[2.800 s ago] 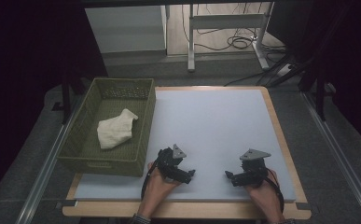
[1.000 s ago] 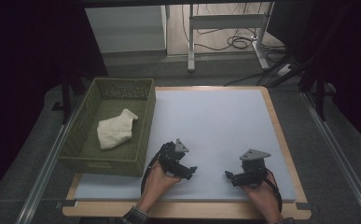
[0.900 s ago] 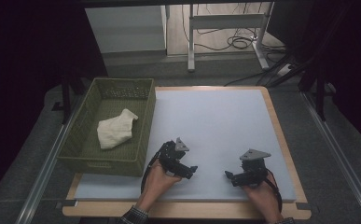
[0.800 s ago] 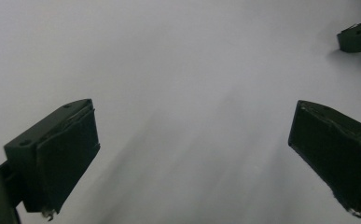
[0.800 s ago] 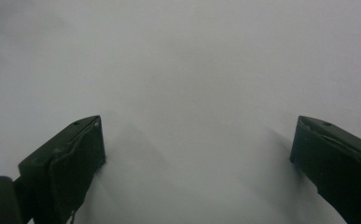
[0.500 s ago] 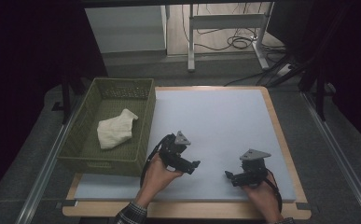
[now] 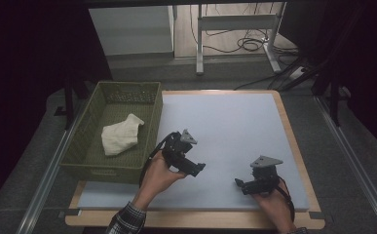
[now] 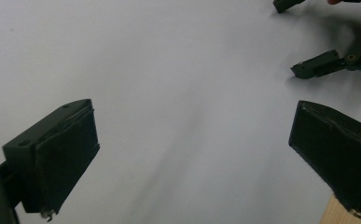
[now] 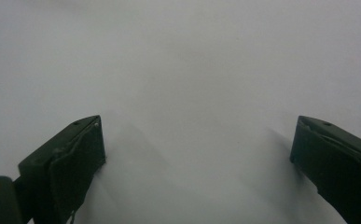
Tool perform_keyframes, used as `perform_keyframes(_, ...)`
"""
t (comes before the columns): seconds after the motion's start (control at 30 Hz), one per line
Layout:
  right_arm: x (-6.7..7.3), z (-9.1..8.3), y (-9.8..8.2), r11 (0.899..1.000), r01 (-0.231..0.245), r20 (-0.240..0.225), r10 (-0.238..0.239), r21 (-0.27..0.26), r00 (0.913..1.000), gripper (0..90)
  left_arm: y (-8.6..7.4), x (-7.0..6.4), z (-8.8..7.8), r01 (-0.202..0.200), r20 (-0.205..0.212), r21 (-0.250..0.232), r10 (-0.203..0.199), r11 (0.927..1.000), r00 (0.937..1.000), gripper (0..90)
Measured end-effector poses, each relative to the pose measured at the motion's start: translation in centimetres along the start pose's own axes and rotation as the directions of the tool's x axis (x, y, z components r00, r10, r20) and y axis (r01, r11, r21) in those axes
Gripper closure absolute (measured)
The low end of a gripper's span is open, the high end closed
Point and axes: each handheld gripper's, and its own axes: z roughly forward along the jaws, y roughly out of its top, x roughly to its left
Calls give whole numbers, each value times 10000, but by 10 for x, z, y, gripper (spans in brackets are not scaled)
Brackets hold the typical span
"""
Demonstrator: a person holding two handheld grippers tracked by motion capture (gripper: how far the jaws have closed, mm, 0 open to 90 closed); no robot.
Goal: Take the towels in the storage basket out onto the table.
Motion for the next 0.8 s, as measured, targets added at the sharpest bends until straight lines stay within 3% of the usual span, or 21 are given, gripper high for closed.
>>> perform_keyframes(0.23,0,0,0,10000,24,14,-24,-17,10000,31,3,12,-8,213,-103,166,-211,9996,9997,19)
perform_keyframes(0.27,0,0,0,10000,22,19,-22,-19,10000,31,2,20,-10,305,-98,177,-303,9994,9995,19)
perform_keyframes(0.8,0,0,0,10000,26,13,-26,-45,10000,31,5,67,-39,702,-383,57,-699,9975,9968,29)
